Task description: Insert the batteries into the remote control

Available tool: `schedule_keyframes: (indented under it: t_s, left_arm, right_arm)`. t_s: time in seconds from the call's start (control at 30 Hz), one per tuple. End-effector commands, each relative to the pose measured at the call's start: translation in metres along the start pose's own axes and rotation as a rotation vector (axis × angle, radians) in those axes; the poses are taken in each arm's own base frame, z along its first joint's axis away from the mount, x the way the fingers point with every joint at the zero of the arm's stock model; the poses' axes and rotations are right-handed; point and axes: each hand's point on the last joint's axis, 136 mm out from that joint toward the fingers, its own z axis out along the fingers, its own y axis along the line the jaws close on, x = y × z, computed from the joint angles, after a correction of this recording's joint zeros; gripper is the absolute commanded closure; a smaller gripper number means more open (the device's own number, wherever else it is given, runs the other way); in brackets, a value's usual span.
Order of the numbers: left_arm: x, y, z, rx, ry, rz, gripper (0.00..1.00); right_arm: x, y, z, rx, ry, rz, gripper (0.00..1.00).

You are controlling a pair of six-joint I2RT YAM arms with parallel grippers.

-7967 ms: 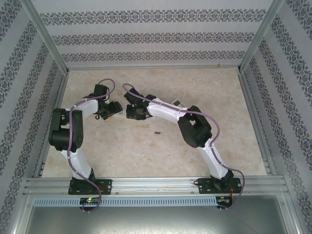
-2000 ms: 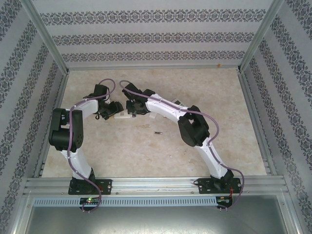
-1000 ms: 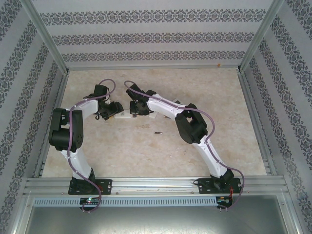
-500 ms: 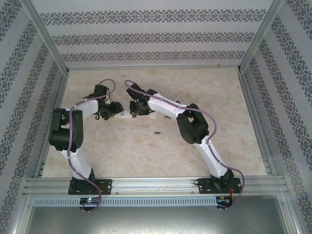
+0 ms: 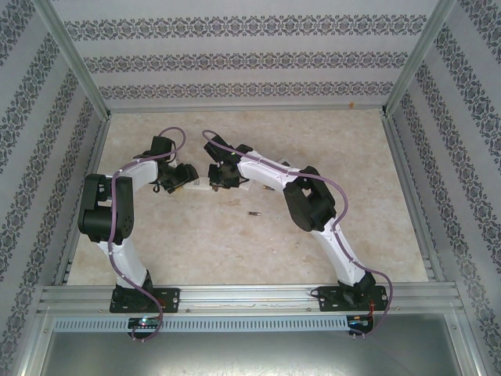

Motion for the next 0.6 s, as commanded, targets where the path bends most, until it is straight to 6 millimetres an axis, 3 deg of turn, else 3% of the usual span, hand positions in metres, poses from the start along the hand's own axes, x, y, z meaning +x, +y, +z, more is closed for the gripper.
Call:
schedule_keyframes:
  t_s: [0.0,0.33,0.57]
  left_arm:
    - [-0.001,-0.004,-0.003,0.023,-0.014,0.021,0.36]
    - [-0.002,-0.004,-0.002,0.026,-0.013,0.016,0.36]
    - [-0.002,-0.006,-0.002,0.03,-0.014,0.018,0.36]
  right_arm:
    - [-0.001,-0.006,-0.001,0.023,0.001,0.012,0.77]
    - [-0.007,0.008,-0.028,-0.004,-0.04,-0.031,0.77]
    - [0.003,0.008,-0.025,0.016,-0.041,-0.052,0.77]
